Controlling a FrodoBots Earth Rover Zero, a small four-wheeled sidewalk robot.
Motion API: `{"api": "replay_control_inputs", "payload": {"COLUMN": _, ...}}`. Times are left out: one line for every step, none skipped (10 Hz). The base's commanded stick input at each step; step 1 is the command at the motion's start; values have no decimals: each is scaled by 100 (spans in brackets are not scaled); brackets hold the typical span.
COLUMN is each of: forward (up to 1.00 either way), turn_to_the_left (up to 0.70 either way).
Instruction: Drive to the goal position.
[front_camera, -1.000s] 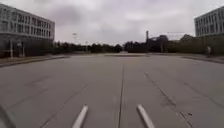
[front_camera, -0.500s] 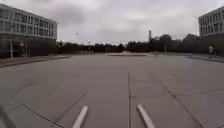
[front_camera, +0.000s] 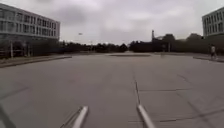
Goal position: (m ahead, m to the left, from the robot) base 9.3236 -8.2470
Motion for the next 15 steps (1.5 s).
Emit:
{"api": "replay_control_inputs", "payload": {"forward": 100, "turn_to_the_left": -27}}
{"api": "replay_control_inputs", "payload": {"forward": 100, "turn_to_the_left": -27}}
{"api": "replay_control_inputs", "payload": {"forward": 100, "turn_to_the_left": -27}}
{"api": "replay_control_inputs", "payload": {"forward": 100, "turn_to_the_left": -27}}
{"api": "replay_control_inputs", "payload": {"forward": 100, "turn_to_the_left": -27}}
{"api": "replay_control_inputs", "payload": {"forward": 100, "turn_to_the_left": -27}}
{"api": "replay_control_inputs", "payload": {"forward": 100, "turn_to_the_left": -27}}
{"api": "replay_control_inputs", "payload": {"forward": 100, "turn_to_the_left": -27}}
{"api": "replay_control_inputs", "payload": {"forward": 100, "turn_to_the_left": -27}}
{"api": "replay_control_inputs", "payload": {"forward": 100, "turn_to_the_left": -27}}
{"api": "replay_control_inputs", "payload": {"forward": 100, "turn_to_the_left": -27}}
{"api": "replay_control_inputs", "payload": {"forward": 100, "turn_to_the_left": -27}}
{"api": "replay_control_inputs", "payload": {"forward": 100, "turn_to_the_left": -27}}
{"api": "replay_control_inputs", "payload": {"forward": 100, "turn_to_the_left": -27}}
{"api": "replay_control_inputs", "payload": {"forward": 100, "turn_to_the_left": -27}}
